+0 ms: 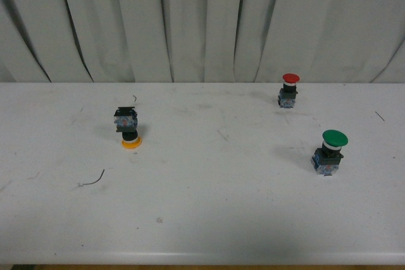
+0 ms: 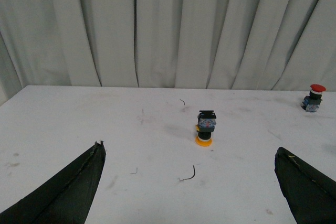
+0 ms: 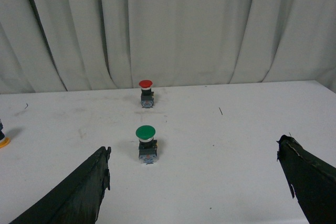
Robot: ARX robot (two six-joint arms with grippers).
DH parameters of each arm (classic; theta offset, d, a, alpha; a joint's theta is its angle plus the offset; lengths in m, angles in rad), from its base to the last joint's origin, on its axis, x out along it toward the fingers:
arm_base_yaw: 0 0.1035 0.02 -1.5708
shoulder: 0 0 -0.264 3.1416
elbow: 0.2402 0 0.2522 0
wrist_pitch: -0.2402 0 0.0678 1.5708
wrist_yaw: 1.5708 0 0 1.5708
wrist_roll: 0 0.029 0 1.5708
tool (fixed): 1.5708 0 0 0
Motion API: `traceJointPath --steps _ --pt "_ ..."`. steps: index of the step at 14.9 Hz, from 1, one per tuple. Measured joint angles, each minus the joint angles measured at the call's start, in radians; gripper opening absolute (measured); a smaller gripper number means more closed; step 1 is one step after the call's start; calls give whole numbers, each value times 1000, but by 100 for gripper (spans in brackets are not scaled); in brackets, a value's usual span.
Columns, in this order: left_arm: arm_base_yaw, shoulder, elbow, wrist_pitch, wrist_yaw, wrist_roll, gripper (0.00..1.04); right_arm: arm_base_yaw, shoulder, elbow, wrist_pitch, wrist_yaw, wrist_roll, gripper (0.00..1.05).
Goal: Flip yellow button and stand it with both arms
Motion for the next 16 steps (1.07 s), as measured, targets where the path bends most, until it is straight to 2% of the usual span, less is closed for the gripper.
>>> traceJointPath --steps 8,9,10,11,13,16 --pt "0 0 0 -1 0 0 98 0 0 0 0 0 0 98" --pt "-63 72 57 -165 -132 -47 98 0 0 0 0 2 0 98" --pt "-132 189 126 -248 -245 -100 98 0 0 0 0 0 0 98" --pt "-153 227 149 -228 -277 -136 98 0 0 0 0 0 0 98" --pt "-146 321 188 -94 -267 -138 98 0 0 0 0 0 0 98" --pt "-36 682 226 221 -92 -114 98 0 0 0 0 0 0 98"
